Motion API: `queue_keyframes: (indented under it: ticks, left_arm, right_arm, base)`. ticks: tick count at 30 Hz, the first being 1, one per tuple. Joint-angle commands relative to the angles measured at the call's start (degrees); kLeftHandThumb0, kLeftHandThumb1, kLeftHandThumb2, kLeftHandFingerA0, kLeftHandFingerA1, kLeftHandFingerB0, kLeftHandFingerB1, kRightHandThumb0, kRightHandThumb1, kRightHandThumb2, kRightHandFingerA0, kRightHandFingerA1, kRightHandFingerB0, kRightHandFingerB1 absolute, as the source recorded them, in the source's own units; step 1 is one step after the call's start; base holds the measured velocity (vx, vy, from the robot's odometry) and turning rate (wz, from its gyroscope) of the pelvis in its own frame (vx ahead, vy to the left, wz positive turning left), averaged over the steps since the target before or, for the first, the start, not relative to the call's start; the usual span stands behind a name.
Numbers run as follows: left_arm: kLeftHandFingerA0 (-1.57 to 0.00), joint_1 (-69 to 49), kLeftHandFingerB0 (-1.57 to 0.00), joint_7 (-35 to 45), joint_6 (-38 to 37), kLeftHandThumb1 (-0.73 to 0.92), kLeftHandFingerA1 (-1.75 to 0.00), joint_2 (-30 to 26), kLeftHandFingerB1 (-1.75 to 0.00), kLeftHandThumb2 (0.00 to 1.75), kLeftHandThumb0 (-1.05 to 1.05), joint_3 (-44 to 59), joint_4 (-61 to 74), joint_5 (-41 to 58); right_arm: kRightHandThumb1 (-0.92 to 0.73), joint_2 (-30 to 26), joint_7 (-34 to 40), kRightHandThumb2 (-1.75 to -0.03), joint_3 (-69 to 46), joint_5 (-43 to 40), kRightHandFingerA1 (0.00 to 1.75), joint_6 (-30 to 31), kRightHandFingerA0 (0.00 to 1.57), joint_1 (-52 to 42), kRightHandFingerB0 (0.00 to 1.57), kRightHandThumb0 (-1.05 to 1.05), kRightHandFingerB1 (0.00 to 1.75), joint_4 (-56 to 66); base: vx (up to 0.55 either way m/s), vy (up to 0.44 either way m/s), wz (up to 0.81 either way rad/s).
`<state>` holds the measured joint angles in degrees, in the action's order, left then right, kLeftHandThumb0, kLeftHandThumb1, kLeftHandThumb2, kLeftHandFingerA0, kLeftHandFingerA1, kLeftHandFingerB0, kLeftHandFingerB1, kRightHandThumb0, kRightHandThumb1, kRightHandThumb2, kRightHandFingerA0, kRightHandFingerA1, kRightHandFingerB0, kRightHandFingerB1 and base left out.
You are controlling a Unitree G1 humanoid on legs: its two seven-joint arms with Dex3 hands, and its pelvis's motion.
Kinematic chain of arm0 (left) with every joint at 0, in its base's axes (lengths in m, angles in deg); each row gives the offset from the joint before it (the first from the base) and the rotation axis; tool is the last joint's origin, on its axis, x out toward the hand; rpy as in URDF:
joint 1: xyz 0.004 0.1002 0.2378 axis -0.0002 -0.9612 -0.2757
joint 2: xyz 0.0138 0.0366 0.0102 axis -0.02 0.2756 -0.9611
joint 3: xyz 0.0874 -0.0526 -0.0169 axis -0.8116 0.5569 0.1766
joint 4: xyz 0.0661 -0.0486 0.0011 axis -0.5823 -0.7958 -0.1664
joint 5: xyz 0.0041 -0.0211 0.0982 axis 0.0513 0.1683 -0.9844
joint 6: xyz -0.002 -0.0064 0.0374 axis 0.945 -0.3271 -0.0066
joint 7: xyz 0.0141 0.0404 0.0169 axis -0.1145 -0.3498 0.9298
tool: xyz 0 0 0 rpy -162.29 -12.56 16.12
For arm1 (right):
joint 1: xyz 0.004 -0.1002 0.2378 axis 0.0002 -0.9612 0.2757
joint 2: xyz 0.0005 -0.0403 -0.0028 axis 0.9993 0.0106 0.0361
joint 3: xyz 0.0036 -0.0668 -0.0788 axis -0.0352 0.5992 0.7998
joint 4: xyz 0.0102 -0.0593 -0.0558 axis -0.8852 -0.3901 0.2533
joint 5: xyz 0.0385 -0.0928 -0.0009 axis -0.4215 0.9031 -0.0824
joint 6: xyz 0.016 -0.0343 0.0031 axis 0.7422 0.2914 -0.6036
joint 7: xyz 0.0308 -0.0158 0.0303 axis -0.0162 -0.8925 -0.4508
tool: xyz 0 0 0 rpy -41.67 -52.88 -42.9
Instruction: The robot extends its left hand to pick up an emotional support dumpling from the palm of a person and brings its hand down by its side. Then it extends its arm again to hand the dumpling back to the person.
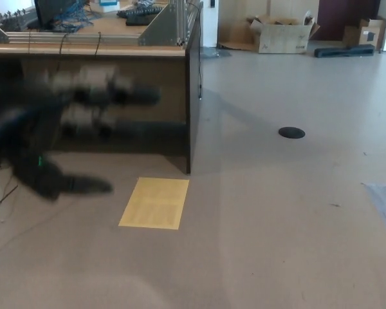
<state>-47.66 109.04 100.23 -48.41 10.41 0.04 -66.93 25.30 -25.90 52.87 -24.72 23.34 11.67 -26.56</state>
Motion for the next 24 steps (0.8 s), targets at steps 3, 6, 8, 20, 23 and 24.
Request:
queue_keyframes:
  ticks: [3, 6, 8, 20, 23, 24]
  left_arm:
    - [-0.42, -45.19, -0.30, -24.32, -37.57, 0.52, -0.41, 13.52, -0.33, 0.56, -0.54, 12.04, -19.56, -7.85]
    - [-0.41, -46.79, -0.30, -34.16, -44.98, 0.54, -0.40, 14.68, -0.32, 0.56, -0.50, 11.14, -28.10, -12.08]
    - [-0.38, -47.63, -0.31, -39.87, -47.85, 0.54, -0.40, 14.27, -0.32, 0.57, -0.47, 9.88, -32.24, -14.87]
    - [-0.39, -49.30, -0.32, -41.28, -45.26, 0.55, -0.40, 14.71, -0.32, 0.56, -0.49, 10.45, -35.38, -11.56]
    - [-0.40, -48.88, -0.32, -41.86, -44.70, 0.55, -0.41, 14.60, -0.34, 0.57, -0.44, 9.97, -35.94, -11.55]
    - [-0.40, -48.34, -0.33, -42.25, -43.61, 0.53, -0.40, 14.71, -0.34, 0.56, -0.42, 9.79, -35.80, -11.37]
  right_arm:
    - [-0.50, 0.08, -0.30, -0.82, -0.28, -0.43, 0.57, -0.97, 0.58, -4.26, 0.32, -0.59, 0.45, -0.63]
    - [-0.50, 0.38, -0.43, -0.82, -0.28, -0.55, 0.57, -0.97, 0.58, -4.79, 0.32, -0.58, 0.45, -0.51]
    - [-0.50, 0.42, -0.84, -0.82, -0.45, -0.82, 0.57, -1.27, 0.58, -4.73, 0.33, -0.58, 0.45, -0.98]
    - [-0.61, 0.47, -0.85, -0.59, -0.76, -1.14, 0.46, -1.74, 0.64, -5.70, 0.39, -0.54, 0.33, -0.65]
    - [-0.61, 0.32, -0.35, -0.59, -0.57, -0.75, 0.46, -1.69, 0.64, -6.56, 0.39, -0.54, 0.33, 0.07]
    - [-0.60, 0.37, -0.58, -0.59, -0.84, -1.12, 0.46, -1.88, 0.64, -6.27, 0.40, -0.53, 0.33, -0.11]
  base:
    - [0.00, 0.000, 0.00]
    - [0.00, 0.000, 0.00]
    - [0.00, 0.000, 0.00]
    - [0.00, 0.000, 0.00]
    - [0.00, 0.000, 0.00]
    - [0.00, 0.000, 0.00]
